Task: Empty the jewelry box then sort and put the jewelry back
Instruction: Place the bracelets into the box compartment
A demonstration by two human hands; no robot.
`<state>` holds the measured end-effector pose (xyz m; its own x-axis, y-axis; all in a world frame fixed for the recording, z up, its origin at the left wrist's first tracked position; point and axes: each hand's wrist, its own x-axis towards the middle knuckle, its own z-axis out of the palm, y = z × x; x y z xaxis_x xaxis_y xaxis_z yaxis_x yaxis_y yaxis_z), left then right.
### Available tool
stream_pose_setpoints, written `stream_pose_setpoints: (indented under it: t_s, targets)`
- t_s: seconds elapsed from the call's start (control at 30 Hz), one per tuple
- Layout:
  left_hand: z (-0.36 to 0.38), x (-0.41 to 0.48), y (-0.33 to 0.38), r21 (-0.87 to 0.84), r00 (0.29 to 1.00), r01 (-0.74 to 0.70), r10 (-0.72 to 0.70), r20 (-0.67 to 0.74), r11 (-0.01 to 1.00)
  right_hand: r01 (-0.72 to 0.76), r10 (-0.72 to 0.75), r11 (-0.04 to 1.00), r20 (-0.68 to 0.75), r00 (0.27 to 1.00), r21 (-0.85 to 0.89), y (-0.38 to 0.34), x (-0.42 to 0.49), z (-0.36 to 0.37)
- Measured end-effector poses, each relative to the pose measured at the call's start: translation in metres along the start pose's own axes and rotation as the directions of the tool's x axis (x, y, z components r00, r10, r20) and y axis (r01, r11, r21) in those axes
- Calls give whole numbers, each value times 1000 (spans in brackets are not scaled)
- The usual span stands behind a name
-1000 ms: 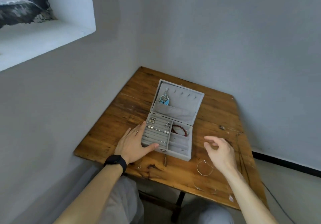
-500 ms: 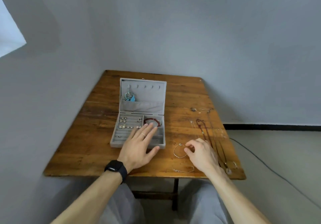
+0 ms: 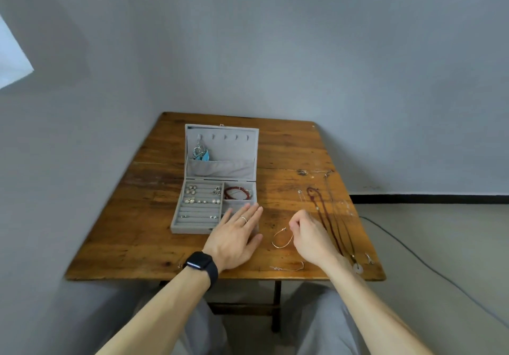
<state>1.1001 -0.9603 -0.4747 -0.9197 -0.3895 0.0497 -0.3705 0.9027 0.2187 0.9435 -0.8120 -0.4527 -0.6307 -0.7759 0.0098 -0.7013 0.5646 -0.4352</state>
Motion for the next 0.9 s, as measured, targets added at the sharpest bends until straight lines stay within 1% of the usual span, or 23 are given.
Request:
stream_pose_setpoints:
  t_s: [0.1, 0.2, 0.27, 0.33, 0.4, 0.53, 0.63, 0.9]
  targets:
    - [-11, -10, -28, -96, 984, 111, -123, -126, 989, -45, 51, 988, -36, 998, 148, -10, 8, -10]
    - [-23, -25, -67, -204, 942, 198, -244, -230, 959, -69, 87, 964, -58, 995, 258, -23, 19, -19]
    - [-28, -35, -91, -240, 917, 271, -325, -229, 932, -67, 96, 948, -79, 992, 310, -31, 29, -21]
    - [-30, -44, -110, -255, 906, 328, -379, -189, 910, -68, 104, 941, -91, 990, 333, -38, 38, -22]
    - [-27, -51, -123, -219, 920, 326, -362, -152, 920, -69, 111, 932, -99, 989, 355, -47, 45, -21]
    - [-10, -64, -137, -192, 944, 272, -300, -136, 943, -55, 101, 897, -83, 991, 439, -72, 56, -14]
    - [-4, -66, -137, -212, 937, 266, -304, -173, 941, -49, 85, 893, -61, 995, 447, -87, 60, -6]
    - [-4, -66, -137, -215, 928, 271, -314, -199, 938, -21, 31, 888, -15, 999, 459, -117, 69, 24]
